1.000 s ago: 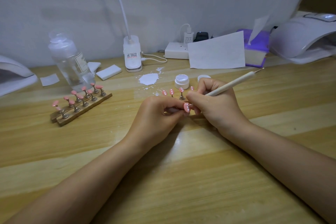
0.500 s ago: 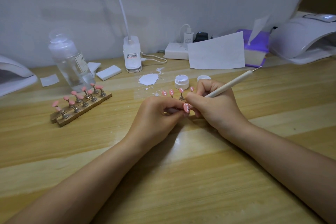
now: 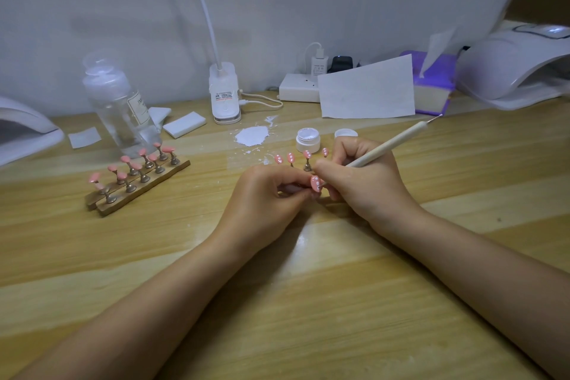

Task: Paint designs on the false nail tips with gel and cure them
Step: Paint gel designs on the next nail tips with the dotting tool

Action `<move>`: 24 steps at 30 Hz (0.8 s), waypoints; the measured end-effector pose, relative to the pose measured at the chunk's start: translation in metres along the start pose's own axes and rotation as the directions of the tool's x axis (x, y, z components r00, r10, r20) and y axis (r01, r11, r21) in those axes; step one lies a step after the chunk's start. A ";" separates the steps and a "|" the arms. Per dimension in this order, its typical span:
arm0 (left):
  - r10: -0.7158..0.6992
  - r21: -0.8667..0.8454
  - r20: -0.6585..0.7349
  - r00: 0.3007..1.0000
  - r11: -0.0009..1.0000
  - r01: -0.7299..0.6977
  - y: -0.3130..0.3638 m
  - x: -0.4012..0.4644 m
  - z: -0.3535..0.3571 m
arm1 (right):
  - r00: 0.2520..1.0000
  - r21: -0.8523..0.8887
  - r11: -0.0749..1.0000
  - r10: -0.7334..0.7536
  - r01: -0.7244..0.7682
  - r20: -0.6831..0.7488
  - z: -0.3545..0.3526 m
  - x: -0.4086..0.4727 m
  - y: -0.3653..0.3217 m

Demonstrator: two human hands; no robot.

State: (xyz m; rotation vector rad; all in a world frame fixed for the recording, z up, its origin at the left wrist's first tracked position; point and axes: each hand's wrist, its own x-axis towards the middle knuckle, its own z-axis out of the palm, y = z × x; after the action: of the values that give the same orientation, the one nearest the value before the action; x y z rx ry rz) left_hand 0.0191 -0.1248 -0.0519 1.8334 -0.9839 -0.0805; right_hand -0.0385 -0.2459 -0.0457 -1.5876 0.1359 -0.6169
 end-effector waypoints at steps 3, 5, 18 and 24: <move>0.003 -0.005 0.002 1.000 1.000 -0.003 -0.001 0.000 0.000 | 1.000 0.002 1.000 0.006 -0.006 -0.006 0.000 0.000 0.000; -0.005 -0.013 0.000 1.000 1.000 0.005 -0.001 0.000 0.001 | 1.000 0.025 1.000 0.014 -0.013 -0.019 -0.001 0.000 0.001; 0.217 -0.116 -0.173 0.961 0.964 -0.239 0.008 -0.006 -0.002 | 0.975 0.151 0.989 0.032 0.001 -0.219 -0.007 0.007 0.003; 0.162 -0.155 -0.301 0.940 0.964 -0.216 0.009 0.000 -0.018 | 0.974 0.148 0.989 0.041 -0.007 -0.223 -0.009 0.008 0.005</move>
State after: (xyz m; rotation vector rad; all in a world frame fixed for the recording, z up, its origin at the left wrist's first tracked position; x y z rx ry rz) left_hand 0.0216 -0.1132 -0.0359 1.5201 -0.9094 0.2003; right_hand -0.0345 -0.2576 -0.0483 -1.3693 0.2729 -0.7703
